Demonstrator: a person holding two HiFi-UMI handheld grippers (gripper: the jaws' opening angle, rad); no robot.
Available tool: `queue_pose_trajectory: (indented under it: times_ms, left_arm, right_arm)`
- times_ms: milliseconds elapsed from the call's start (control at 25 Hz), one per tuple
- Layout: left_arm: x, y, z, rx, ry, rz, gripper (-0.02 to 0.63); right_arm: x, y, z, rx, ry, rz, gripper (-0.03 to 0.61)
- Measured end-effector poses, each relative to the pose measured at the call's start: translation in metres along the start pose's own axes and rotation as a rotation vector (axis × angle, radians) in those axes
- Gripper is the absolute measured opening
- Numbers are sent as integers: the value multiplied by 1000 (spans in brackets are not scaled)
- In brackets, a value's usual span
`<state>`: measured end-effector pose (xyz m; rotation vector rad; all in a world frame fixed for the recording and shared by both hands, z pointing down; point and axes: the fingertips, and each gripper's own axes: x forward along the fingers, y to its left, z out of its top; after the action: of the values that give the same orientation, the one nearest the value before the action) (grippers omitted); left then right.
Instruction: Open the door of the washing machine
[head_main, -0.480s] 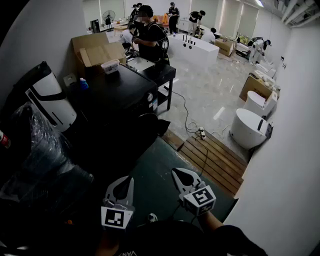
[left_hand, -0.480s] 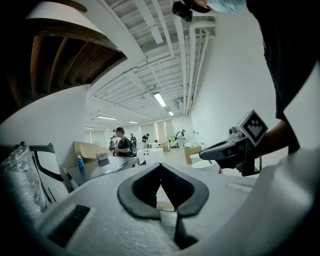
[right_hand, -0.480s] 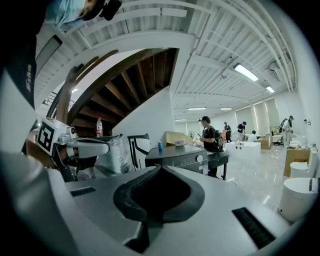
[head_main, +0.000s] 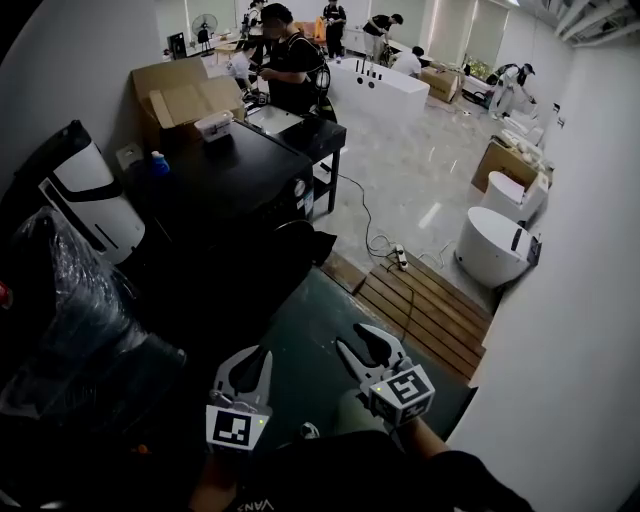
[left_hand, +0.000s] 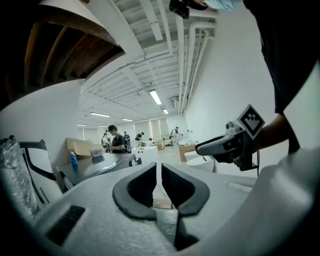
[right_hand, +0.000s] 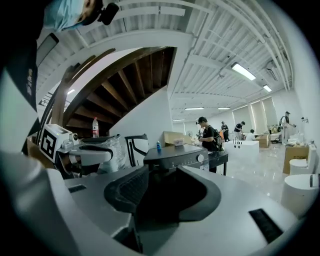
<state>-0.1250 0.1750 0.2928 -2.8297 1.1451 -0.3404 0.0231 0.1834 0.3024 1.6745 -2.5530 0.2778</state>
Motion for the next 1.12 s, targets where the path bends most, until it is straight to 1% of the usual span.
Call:
queue_pose_trajectory:
  times_ms: [40,80,160,200,360,560,800,960,1120]
  left_arm:
    - [4,1,-3,-6,8,-9,28]
    - [8,2,-6,-10,17,-17,47]
    - [18,5,-12,-13,35,-31,158]
    - [24,8,-16,-15,46,-35,175]
    - [51,25,-27,-26,79,-17,183]
    - [99,52,-28,-34,102,26,190]
    - [165,80,-37,-72,164,113,196]
    - [220,96,-48,-68,219,163,198]
    - [271,110,-58,-73,272,205,198]
  right_arm:
    - [3,-1,-2,6,10,0,178]
    - [6,-3,-4,7,20,4,198]
    - [15,-12,-7,8,30,4,209]
    - [21,-16,-7,16,31,1,209]
    - [48,-39,-11,9,54,17,210]
    - [93,-80,-6,-19,82,63,216]
    - [151,-149,-6,-81,156,135,227]
    - [193,-203,-6,-134,195,179,232]
    - [233,-246,-13,-182,246,242,245]
